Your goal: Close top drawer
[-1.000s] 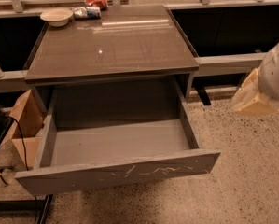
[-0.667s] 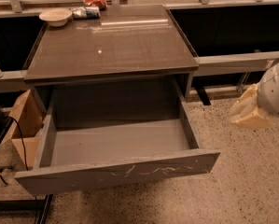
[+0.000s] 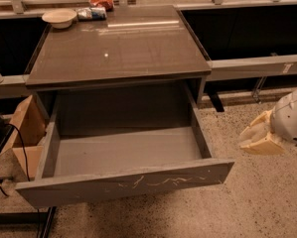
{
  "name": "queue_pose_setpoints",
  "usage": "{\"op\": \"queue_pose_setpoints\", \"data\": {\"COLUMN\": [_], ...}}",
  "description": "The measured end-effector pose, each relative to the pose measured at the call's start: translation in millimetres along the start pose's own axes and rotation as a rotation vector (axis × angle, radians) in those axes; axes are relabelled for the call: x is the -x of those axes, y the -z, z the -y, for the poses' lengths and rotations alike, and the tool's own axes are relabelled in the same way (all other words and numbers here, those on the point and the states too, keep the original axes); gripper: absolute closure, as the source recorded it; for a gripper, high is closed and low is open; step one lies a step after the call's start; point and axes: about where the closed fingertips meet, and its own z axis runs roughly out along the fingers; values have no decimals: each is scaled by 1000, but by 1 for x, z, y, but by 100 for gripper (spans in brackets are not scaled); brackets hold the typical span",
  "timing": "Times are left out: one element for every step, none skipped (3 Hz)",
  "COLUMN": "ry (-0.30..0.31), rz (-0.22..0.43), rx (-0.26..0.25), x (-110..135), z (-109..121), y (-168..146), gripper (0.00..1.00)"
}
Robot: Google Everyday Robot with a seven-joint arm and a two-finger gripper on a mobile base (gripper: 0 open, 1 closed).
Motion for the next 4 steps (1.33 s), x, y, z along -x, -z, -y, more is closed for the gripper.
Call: {"op": "queue_pose_setpoints", "data": {"ry": [10,15,37,83], "rz": [15,74,166,190], "rx": [17,42,23,-32], "x": [-3,-11,-18,-25], "z": [-8,-26,-46,-54], "y": [-10,-31,-54,-79], "gripper": [100,100,100,100]}}
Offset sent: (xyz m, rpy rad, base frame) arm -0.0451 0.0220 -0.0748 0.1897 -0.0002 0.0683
